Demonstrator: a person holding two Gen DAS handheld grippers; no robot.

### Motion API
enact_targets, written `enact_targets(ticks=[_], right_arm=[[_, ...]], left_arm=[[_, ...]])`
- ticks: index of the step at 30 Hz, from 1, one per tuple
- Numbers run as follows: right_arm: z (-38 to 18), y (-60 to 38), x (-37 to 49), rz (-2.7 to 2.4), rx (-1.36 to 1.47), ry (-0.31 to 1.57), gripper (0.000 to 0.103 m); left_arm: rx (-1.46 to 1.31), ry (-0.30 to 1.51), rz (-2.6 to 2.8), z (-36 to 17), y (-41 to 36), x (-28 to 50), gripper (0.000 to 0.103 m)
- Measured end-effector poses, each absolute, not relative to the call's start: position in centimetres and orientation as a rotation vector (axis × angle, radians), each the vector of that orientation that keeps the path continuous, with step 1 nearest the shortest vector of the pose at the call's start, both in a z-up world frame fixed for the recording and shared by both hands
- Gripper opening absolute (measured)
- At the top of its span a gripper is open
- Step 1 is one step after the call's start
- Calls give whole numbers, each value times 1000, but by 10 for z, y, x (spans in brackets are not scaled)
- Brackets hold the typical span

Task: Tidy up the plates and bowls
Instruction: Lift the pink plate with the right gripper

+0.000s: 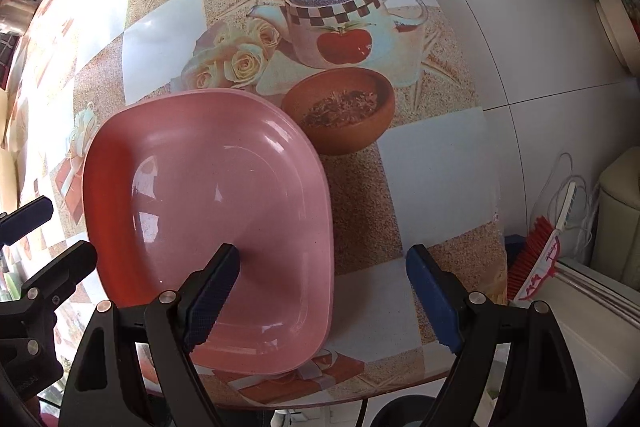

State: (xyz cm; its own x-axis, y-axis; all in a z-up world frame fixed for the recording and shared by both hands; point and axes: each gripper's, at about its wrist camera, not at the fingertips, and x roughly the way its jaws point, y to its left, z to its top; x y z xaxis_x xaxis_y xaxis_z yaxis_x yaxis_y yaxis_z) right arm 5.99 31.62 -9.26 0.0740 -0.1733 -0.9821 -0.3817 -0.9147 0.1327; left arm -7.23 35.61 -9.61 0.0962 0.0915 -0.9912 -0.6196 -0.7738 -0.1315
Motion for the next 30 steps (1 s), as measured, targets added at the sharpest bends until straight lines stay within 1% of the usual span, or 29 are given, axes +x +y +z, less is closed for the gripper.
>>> enact_targets(ticks=[4,8,14,16,18,19,20,21,22,23,24,25,26,27,30], right_arm=[[-103,324,64,1966,-2181,572,90],[-110,327,61,1962,-2180,578,103],[-114,332,62,1946,-2194,566,103],[-113,332,62,1937,-2190,580,101],[-108,327,60,1949,-2195,577,92],[-106,323,58,1962,-2208,567,89],[-104,318,56,1976,-2220,548,84],[-102,314,55,1995,-2225,532,77],[-99,309,54,2017,-2233,520,72],[-96,303,52,2041,-2242,503,61],[-94,298,51,2054,-2253,489,50],[-92,292,50,2069,-2263,487,45],[-90,286,49,2084,-2275,492,30],[-90,282,48,2079,-2288,498,24],[-88,269,48,2080,-2295,502,24]], left_arm=[[-1901,527,1724,-118,366,-69,75],[-1876,542,1739,-126,373,-69,77],[-1877,544,1737,-131,373,-70,75],[-1873,556,1737,-130,368,-65,74],[-1865,590,1748,-122,362,-65,67],[-1861,591,1745,-121,362,-64,65],[-1858,589,1743,-119,362,-62,63],[-1853,583,1738,-116,359,-60,57],[-1847,572,1731,-113,358,-59,54],[-1840,586,1733,-112,357,-58,46],[-1827,606,1737,-111,356,-56,40],[-1812,612,1736,-108,353,-55,38],[-1802,621,1745,-108,349,-55,37],[-1800,604,1749,-108,342,-57,35],[-1800,574,1756,-107,319,-59,26]])
